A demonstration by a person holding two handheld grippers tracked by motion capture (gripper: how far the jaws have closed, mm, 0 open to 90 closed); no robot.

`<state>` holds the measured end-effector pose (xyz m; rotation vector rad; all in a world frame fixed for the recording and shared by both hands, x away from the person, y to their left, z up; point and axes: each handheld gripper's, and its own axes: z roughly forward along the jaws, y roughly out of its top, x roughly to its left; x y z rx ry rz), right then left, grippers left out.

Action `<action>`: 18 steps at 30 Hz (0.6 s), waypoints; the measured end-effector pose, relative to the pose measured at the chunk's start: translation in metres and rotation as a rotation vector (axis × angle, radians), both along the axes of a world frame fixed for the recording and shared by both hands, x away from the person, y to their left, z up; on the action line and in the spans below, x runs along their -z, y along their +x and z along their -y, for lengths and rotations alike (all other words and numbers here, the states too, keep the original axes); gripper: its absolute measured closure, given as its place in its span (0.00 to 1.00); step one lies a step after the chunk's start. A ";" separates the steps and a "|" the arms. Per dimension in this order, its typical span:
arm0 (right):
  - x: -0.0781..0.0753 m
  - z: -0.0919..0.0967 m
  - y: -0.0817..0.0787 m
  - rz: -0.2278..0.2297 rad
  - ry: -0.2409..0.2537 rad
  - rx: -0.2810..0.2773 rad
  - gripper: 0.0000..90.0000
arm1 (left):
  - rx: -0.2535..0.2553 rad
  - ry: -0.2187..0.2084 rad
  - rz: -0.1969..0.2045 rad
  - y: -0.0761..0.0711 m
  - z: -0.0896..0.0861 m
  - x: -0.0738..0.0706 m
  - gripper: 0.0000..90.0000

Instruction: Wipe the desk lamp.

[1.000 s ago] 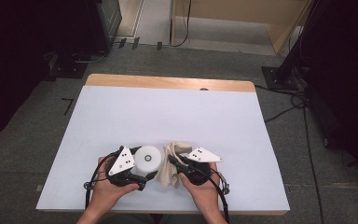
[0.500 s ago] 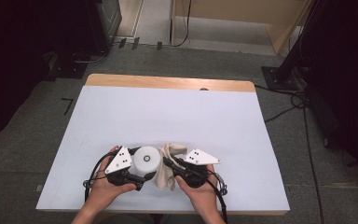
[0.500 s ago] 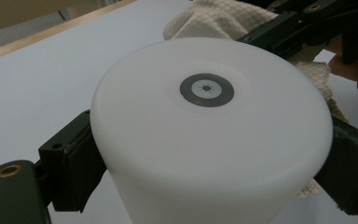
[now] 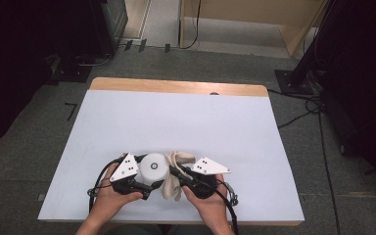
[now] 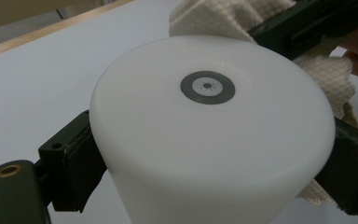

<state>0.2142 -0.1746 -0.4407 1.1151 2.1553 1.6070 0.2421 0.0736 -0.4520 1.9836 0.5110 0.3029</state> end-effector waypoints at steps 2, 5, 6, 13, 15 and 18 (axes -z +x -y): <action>0.008 -0.001 0.002 -0.033 -0.017 0.006 0.89 | 0.002 0.003 -0.001 0.000 0.000 0.000 0.10; 0.023 -0.002 0.008 -0.082 -0.050 0.005 0.89 | 0.001 0.013 -0.010 0.001 0.000 -0.002 0.10; 0.027 -0.003 0.009 -0.099 -0.058 0.002 0.89 | 0.000 0.014 -0.011 0.001 0.001 -0.002 0.10; 0.036 -0.004 0.012 -0.128 -0.089 0.002 0.89 | 0.001 0.010 -0.012 0.001 0.000 -0.001 0.10; 0.031 -0.004 0.011 -0.120 -0.074 0.005 0.89 | -0.001 0.008 -0.011 0.000 0.000 -0.001 0.10; 0.021 -0.003 0.008 -0.097 -0.057 0.006 0.89 | -0.001 0.003 -0.012 0.000 0.000 0.000 0.09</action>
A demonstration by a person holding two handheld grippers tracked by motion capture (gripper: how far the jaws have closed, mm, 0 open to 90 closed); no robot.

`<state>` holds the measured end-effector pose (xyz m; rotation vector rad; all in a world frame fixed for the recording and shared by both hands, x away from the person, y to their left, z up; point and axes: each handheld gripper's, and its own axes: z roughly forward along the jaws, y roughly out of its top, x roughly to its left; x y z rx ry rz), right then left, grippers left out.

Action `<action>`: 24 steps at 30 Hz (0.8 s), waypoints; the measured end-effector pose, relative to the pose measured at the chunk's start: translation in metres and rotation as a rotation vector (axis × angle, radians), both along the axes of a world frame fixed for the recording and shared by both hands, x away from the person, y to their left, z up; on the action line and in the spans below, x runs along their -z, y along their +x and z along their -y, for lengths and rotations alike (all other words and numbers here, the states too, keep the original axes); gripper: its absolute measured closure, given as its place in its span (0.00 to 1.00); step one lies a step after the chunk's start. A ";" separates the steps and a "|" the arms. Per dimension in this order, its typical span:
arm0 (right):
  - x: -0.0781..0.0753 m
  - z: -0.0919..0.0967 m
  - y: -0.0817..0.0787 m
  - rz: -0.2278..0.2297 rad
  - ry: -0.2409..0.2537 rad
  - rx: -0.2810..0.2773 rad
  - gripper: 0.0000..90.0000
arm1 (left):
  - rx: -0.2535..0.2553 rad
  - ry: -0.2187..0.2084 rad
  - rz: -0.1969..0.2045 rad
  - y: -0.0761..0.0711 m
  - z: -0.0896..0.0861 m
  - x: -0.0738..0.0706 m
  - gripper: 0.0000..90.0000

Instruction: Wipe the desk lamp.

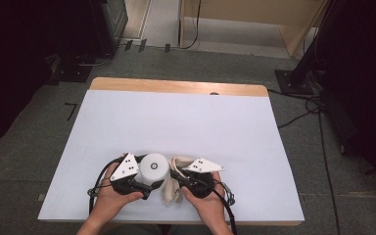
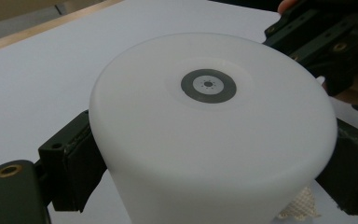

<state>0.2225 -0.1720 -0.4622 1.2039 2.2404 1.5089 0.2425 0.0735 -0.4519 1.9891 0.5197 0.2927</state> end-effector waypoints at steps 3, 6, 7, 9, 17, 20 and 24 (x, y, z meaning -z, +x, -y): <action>-0.015 0.001 -0.004 0.046 0.023 -0.003 0.89 | -0.001 0.000 0.002 0.000 0.000 0.000 0.09; -0.026 0.002 -0.009 0.081 0.038 -0.005 0.89 | -0.001 0.000 0.005 0.000 0.000 0.000 0.10; -0.029 0.002 -0.010 0.091 0.042 -0.009 0.89 | -0.001 0.000 0.005 0.000 0.000 0.000 0.10; -0.032 0.002 -0.011 0.098 0.040 -0.012 0.89 | -0.002 -0.002 0.007 -0.001 0.000 0.001 0.10; -0.009 0.001 -0.004 0.027 0.015 -0.007 0.89 | -0.003 -0.006 0.000 0.000 0.000 0.001 0.09; 0.001 0.000 -0.001 -0.012 -0.005 -0.005 0.89 | -0.002 -0.006 0.000 0.000 0.000 0.001 0.09; 0.023 -0.002 0.005 -0.078 -0.047 -0.009 0.89 | -0.002 -0.009 -0.002 0.000 0.000 0.002 0.09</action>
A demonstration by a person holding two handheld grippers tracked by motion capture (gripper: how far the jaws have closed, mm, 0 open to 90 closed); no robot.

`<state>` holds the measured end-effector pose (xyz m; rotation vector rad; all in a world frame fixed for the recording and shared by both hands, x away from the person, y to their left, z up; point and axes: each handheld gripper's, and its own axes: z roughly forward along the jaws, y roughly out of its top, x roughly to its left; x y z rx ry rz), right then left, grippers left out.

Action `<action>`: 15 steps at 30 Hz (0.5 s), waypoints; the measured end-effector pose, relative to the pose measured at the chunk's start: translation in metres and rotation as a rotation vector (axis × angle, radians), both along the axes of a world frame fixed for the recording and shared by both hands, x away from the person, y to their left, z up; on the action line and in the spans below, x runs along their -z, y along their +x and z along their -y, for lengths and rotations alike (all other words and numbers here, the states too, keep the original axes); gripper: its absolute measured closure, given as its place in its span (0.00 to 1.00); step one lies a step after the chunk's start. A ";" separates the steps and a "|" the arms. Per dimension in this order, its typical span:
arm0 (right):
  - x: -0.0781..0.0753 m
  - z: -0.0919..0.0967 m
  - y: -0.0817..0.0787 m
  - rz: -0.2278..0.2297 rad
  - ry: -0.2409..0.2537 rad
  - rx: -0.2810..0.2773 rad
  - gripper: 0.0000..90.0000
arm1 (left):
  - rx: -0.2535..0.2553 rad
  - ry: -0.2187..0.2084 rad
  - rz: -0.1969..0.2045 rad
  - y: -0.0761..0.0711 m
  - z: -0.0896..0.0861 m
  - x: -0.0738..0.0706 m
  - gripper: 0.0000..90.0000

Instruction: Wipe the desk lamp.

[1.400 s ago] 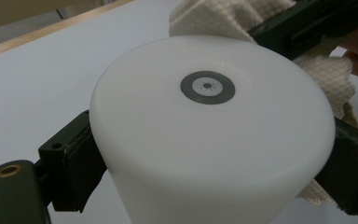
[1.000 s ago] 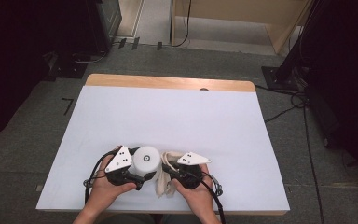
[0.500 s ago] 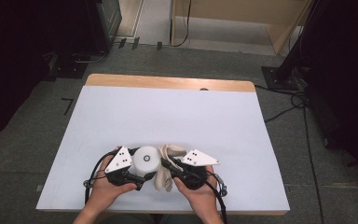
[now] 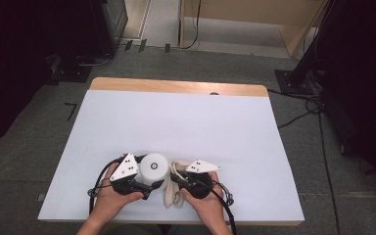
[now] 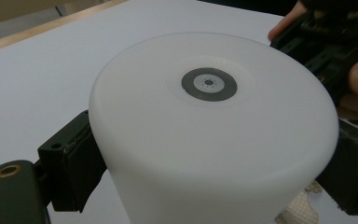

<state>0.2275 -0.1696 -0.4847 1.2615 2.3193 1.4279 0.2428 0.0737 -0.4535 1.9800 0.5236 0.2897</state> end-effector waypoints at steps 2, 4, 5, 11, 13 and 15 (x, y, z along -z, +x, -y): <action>0.010 -0.001 0.002 -0.038 -0.014 0.007 0.89 | 0.004 -0.003 -0.007 0.001 0.000 0.000 0.09; 0.012 -0.001 0.003 -0.044 -0.010 0.006 0.89 | 0.006 -0.004 -0.008 0.001 0.000 0.000 0.09; 0.012 -0.001 0.003 -0.044 -0.010 0.006 0.89 | 0.006 -0.004 -0.008 0.001 0.000 0.000 0.09; -0.006 0.002 0.000 0.012 0.030 0.003 0.89 | 0.009 -0.003 -0.013 0.002 -0.001 0.001 0.09; -0.016 0.003 -0.003 0.039 0.049 0.003 0.89 | 0.008 -0.004 -0.017 0.002 -0.001 0.001 0.09; -0.027 0.004 -0.006 0.082 0.066 0.002 0.89 | 0.007 -0.008 -0.020 0.002 0.000 0.001 0.09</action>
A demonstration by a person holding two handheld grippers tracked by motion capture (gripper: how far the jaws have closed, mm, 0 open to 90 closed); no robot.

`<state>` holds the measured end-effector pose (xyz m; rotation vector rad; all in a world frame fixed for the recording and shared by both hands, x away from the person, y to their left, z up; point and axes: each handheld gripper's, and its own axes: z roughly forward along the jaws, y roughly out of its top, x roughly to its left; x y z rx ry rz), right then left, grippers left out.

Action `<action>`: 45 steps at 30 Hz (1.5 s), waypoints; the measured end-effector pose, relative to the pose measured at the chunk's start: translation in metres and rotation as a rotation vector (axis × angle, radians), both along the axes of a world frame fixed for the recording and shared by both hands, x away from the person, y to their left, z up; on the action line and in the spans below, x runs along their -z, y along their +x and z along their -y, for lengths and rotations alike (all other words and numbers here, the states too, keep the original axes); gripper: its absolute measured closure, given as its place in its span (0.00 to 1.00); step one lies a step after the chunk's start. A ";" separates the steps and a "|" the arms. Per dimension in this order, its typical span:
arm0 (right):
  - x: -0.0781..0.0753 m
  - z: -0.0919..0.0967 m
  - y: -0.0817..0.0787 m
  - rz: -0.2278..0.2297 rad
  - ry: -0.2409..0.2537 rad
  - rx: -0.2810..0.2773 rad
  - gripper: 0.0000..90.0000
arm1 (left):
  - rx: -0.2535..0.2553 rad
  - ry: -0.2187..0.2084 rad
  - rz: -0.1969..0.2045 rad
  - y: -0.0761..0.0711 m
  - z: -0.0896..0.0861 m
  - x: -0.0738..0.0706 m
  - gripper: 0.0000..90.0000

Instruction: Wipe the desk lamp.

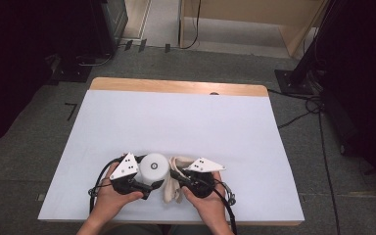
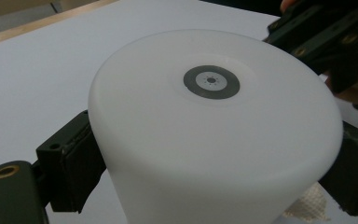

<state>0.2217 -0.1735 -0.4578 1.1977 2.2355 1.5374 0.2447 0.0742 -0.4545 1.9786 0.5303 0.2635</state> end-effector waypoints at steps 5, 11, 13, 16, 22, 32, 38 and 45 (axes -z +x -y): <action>-0.017 0.001 -0.006 0.062 0.008 -0.003 0.89 | 0.004 -0.012 -0.028 0.002 0.000 0.002 0.08; 0.002 -0.001 -0.001 0.009 -0.023 -0.003 0.89 | -0.001 0.024 -0.004 0.001 0.003 0.005 0.08; 0.013 -0.002 0.001 -0.022 -0.039 0.000 0.89 | -0.007 0.052 0.023 -0.001 0.005 0.005 0.09; 0.025 -0.003 0.005 -0.056 -0.057 0.001 0.89 | -0.017 0.059 0.017 -0.001 0.006 0.004 0.09; 0.043 -0.005 0.009 -0.137 -0.066 0.000 0.89 | -0.027 0.058 0.004 -0.003 0.004 0.002 0.09; 0.035 -0.005 0.006 -0.090 -0.057 0.004 0.89 | -0.035 0.068 0.000 -0.004 0.002 0.001 0.09; 0.021 0.005 0.007 -0.044 -0.041 0.026 0.89 | -0.042 0.054 -0.009 -0.005 0.002 0.000 0.08; 0.017 0.016 0.011 -0.032 -0.030 0.062 0.88 | -0.101 -0.005 -0.021 -0.011 0.004 -0.010 0.06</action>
